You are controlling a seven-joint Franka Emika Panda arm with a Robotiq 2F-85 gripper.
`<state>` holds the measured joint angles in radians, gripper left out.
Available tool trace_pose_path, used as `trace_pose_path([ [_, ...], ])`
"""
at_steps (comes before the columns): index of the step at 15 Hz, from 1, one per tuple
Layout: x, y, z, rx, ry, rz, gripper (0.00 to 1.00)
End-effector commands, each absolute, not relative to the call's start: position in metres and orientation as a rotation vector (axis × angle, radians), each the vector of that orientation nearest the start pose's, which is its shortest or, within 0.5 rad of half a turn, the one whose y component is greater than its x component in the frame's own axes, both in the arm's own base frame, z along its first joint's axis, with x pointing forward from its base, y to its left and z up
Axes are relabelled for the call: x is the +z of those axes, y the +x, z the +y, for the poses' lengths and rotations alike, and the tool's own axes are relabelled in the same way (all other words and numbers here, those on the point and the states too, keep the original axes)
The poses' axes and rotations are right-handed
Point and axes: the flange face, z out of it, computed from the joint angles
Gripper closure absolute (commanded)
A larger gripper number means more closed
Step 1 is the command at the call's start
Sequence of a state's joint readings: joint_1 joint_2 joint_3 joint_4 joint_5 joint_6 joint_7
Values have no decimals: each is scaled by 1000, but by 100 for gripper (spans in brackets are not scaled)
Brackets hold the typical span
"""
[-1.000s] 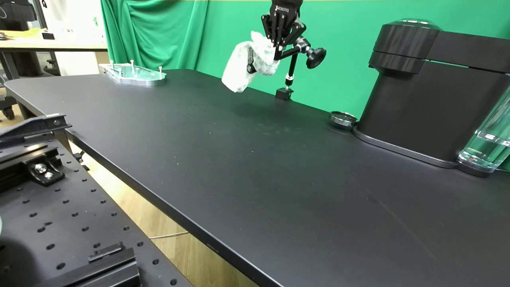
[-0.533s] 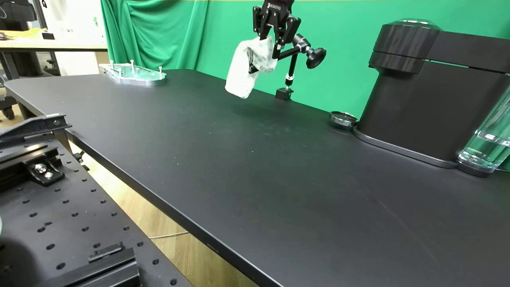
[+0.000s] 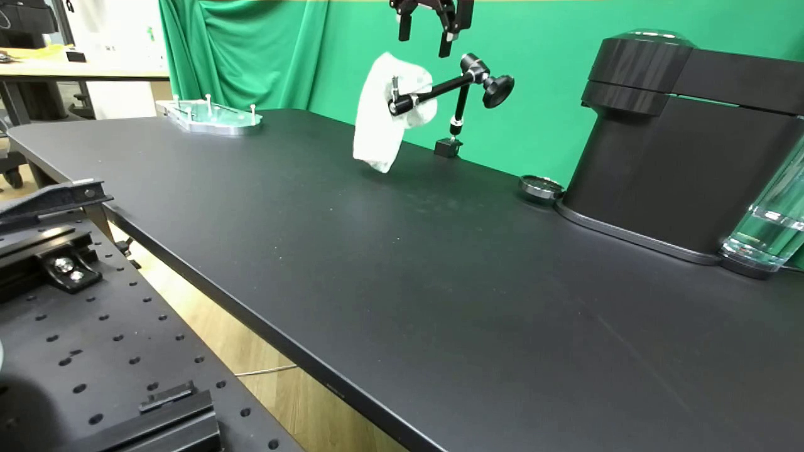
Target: Hang the cloth on the black stand
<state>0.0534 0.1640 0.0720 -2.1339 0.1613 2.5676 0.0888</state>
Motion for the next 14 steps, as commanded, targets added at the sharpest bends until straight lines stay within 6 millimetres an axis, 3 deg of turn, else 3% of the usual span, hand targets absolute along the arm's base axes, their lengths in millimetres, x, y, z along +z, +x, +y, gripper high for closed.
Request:
trace_pose_path([
  [1, 366, 578, 65, -382, -2957, 144, 0],
  [4, 359, 576, 76, -326, -2970, 55, 0],
  [10, 337, 566, 125, -20, -3088, -444, 0],
  [14, 340, 589, 153, 96, -3156, -753, 0],
])
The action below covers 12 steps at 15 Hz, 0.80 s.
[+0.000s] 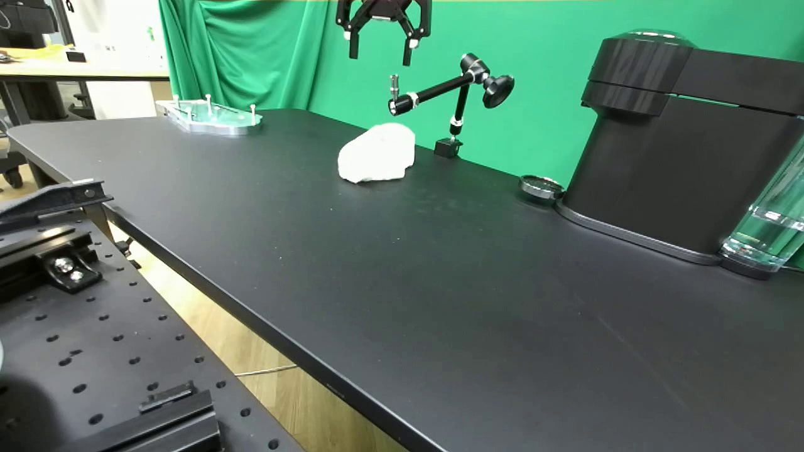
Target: Hang the cloth on the black stand
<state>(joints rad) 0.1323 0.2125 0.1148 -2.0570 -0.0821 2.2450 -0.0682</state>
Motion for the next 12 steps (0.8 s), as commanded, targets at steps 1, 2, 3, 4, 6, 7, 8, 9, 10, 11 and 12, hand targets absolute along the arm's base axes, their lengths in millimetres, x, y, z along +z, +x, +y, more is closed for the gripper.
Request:
trace_pose_path([
  [1, 344, 597, 160, 105, -3133, -803, 0],
  [2, 336, 575, 151, 73, -3141, -714, 0],
  [3, 338, 582, 157, 82, -3134, -754, 0],
  [4, 339, 588, 160, 86, -3129, -772, 0],
  [6, 338, 593, 161, 89, -3123, -788, 0],
  [7, 337, 593, 161, 91, -3122, -791, 0],
  [8, 337, 593, 161, 92, -3122, -792, 0],
  [9, 337, 593, 161, 92, -3122, -792, 0],
  [10, 337, 593, 161, 92, -3122, -793, 0],
  [11, 337, 593, 161, 92, -3122, -793, 0],
  [12, 337, 593, 161, 92, -3122, -794, 0],
])
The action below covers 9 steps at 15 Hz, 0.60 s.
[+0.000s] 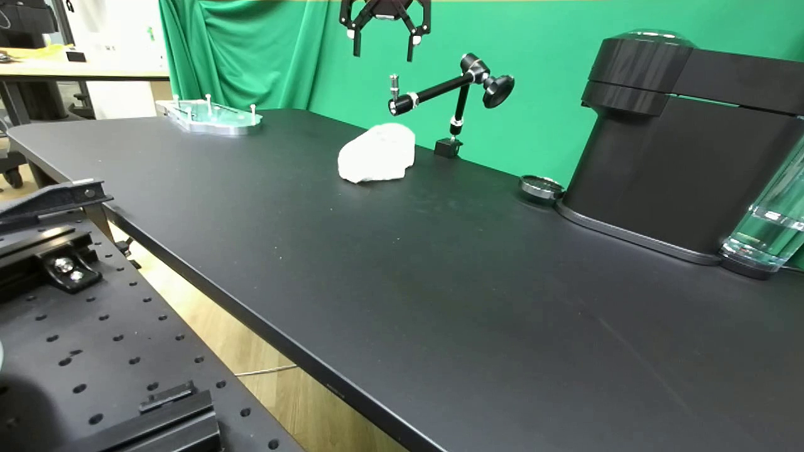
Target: Hang the cloth on the black stand
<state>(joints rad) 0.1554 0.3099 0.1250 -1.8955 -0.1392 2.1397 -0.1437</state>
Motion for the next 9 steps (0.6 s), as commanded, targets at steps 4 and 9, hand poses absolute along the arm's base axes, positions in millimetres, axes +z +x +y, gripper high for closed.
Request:
trace_pose_path([
  [4, 338, 607, 164, 62, -3179, -895, 0],
  [9, 319, 648, 185, 105, -3219, -1366, 0],
])
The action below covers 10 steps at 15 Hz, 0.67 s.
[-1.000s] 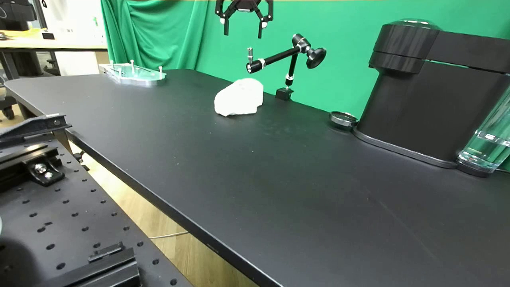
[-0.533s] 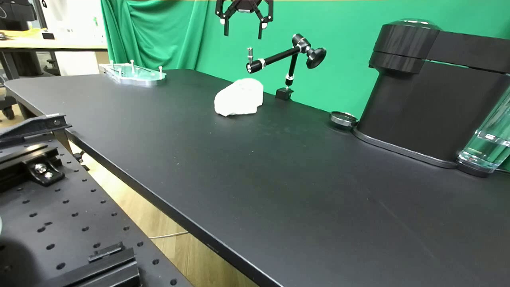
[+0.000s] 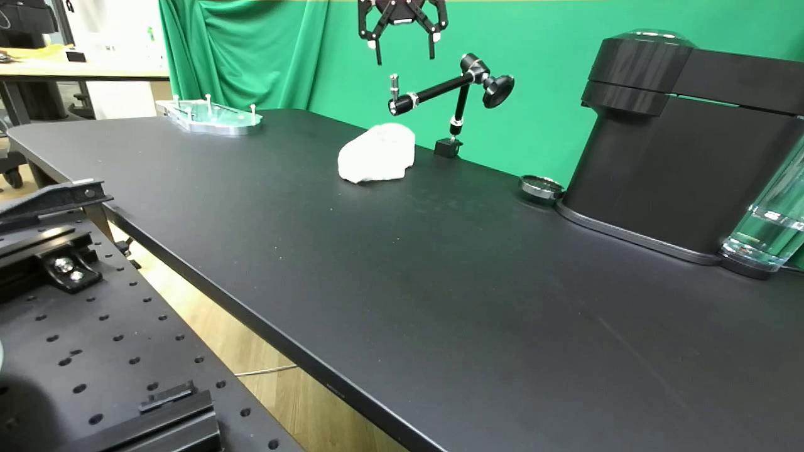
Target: Hang the cloth on the black stand
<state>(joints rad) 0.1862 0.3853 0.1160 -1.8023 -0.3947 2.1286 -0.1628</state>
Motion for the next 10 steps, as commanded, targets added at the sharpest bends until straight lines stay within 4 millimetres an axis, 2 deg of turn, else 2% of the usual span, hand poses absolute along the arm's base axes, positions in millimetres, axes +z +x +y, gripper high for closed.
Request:
trace_pose_path([
  [1, 311, 655, 192, 121, -3192, -1463, 0],
  [6, 249, 673, 232, 193, -3017, -1735, 0],
  [10, 216, 684, 251, 163, -2956, -1849, 0],
])
